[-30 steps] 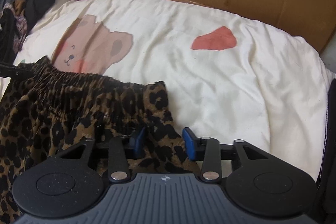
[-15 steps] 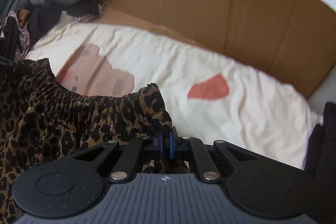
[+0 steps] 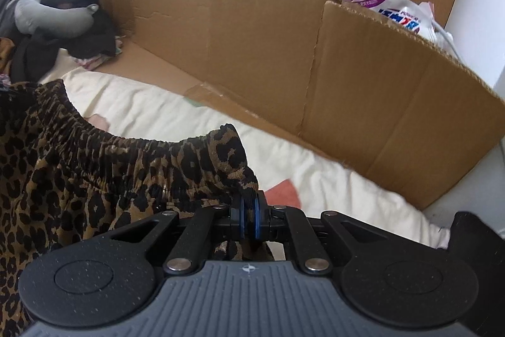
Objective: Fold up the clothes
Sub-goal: 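Open both grippers and release the leopard-print waistband onto the duvet, then move both open grippers to the trouser legs' hem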
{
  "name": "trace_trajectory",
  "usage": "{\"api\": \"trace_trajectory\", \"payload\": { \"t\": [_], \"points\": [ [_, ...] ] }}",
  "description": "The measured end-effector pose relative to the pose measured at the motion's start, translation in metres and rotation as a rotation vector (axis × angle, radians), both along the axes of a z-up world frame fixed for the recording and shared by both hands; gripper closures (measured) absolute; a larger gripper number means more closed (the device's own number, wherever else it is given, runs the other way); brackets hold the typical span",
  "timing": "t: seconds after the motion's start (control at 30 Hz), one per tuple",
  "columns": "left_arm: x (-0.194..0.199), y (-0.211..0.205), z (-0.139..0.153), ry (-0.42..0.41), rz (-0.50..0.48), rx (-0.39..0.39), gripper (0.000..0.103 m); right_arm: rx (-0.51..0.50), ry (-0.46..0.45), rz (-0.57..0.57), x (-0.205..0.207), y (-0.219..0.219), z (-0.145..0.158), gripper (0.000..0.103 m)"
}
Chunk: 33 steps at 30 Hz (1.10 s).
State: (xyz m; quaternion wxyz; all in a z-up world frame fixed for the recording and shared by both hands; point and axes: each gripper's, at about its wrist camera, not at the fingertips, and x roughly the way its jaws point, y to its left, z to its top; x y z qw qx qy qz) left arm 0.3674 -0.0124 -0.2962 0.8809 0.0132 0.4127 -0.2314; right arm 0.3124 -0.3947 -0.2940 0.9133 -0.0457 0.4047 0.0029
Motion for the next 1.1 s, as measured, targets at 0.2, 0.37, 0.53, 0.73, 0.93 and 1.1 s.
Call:
{"api": "trace_trajectory", "payload": {
  "t": [0.2, 0.37, 0.53, 0.73, 0.93, 1.1],
  "points": [
    [0.027, -0.009, -0.008, -0.006, -0.020, 0.051, 0.098, -0.038, 0.011, -0.017, 0.026, -0.002, 0.000, 0.099],
    [0.045, -0.010, -0.013, -0.008, -0.002, 0.077, 0.098, -0.093, 0.013, 0.005, 0.046, 0.004, 0.000, 0.099],
    [0.059, -0.012, -0.013, -0.029, 0.021, 0.086, 0.098, -0.154, 0.023, 0.026, 0.064, 0.007, 0.000, 0.099],
    [0.079, -0.021, -0.032, 0.052, 0.061, 0.149, 0.083, -0.175, 0.067, 0.029, 0.083, 0.005, -0.013, 0.098],
    [0.074, 0.003, -0.050, 0.108, 0.120, 0.106, 0.067, -0.142, 0.087, 0.006, 0.069, -0.013, -0.027, 0.069],
    [0.052, 0.023, -0.046, 0.112, 0.101, 0.085, 0.067, -0.101, 0.062, -0.016, 0.040, -0.030, -0.017, 0.066]
  ]
}}
